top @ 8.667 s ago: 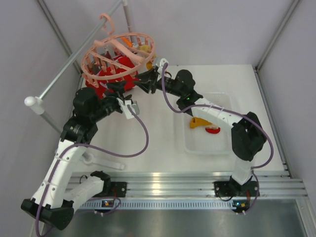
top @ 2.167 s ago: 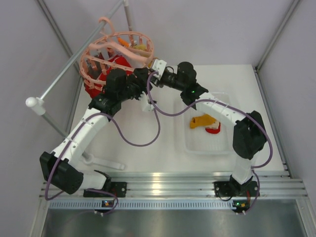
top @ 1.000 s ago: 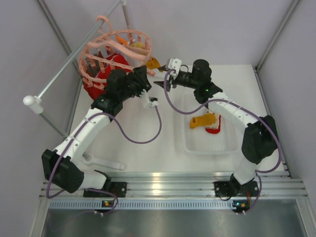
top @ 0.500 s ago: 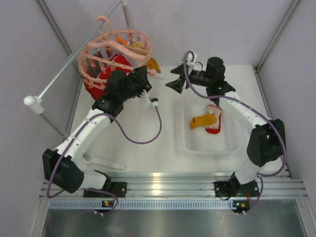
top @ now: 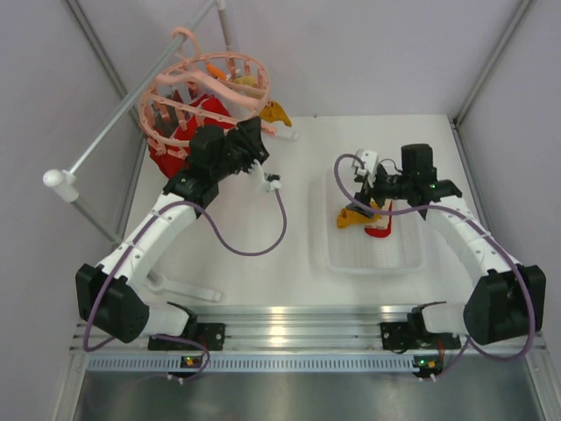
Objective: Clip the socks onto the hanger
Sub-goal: Pick up the sock from the bin.
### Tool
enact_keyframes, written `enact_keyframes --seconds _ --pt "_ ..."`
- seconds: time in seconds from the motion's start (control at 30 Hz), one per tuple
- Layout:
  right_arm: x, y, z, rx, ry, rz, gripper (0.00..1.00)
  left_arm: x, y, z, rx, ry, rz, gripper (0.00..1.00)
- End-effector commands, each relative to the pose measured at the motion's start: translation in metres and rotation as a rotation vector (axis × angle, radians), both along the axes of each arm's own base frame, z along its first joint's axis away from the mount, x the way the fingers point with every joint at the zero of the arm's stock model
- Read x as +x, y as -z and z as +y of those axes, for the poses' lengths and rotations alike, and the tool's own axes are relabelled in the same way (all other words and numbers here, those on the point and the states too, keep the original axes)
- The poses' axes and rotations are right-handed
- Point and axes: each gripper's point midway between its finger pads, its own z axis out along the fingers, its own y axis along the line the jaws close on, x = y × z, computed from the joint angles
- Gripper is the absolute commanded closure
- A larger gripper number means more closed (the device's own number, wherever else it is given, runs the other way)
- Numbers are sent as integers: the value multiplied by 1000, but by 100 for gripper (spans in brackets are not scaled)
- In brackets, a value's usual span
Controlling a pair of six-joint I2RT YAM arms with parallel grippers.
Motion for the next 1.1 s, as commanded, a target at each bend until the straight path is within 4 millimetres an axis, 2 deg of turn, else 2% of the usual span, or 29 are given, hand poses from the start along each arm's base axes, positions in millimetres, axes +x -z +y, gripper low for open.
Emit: enact_keyframes --seconds 0.0,0.17,0.2,0.33,0.47,0.5,0.63,0.67,0.7,0.73,0.83,0.9,1.07 --pt "-9 51 -11 -198 -181 -47 19 -4 -5 -8 79 66 -89 100" --pt "10 94 -9 -270 -231 -34 21 -2 -2 -7 80 58 -77 100" --pt "16 98 -7 -278 -229 -52 21 -2 -1 -7 78 57 -74 100" --pt "20 130 -1 -318 -262 -30 21 -1 0 -7 79 57 -69 100" --pt "27 143 6 -348 -285 -23 23 0 3 -8 83 60 -61 100" --pt "27 152 7 -357 -291 -2 25 0 4 -7 85 60 -59 100" --pt "36 163 7 -375 -285 10 33 1 5 -5 86 57 -56 100" --pt "41 166 8 -379 -282 7 43 1 5 -5 86 57 -54 100" --pt "43 166 6 -385 -277 3 50 0 7 -5 87 59 -50 100" --pt "45 166 8 -384 -279 1 66 0 7 -5 87 60 -48 100" --pt "48 145 13 -354 -292 -42 86 0 11 -5 89 64 -42 100" --pt "49 129 18 -323 -300 -79 91 -1 15 -5 91 65 -33 100" --pt "55 71 29 -262 -306 -208 94 -2 15 -3 85 70 -30 100"
